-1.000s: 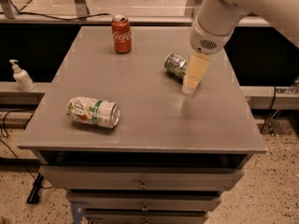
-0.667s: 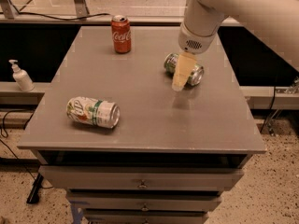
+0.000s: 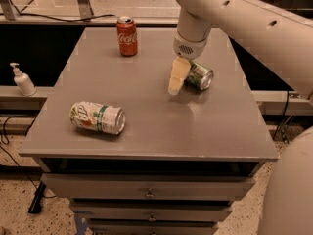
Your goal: Place green can upright
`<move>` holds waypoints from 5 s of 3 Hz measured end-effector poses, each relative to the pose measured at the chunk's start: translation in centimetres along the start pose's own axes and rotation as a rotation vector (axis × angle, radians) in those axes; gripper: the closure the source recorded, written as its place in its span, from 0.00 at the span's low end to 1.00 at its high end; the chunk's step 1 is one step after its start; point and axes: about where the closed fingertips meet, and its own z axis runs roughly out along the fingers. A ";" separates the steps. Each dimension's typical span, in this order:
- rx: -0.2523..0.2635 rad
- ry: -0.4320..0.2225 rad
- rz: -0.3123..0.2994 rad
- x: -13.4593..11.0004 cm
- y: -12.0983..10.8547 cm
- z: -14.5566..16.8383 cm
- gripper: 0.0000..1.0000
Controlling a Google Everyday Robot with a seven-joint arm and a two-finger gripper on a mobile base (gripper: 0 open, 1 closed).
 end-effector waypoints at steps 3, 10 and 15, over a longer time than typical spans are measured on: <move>-0.048 -0.029 0.070 -0.7 -1.3 0.9 0.64; -0.276 -1.128 0.185 -1.3 -4.3 -8.3 1.00; -0.081 -1.475 0.062 4.5 -3.2 -8.2 0.82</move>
Offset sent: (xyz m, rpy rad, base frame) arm 0.0177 -0.0083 -0.0154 0.0234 0.0555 -0.0807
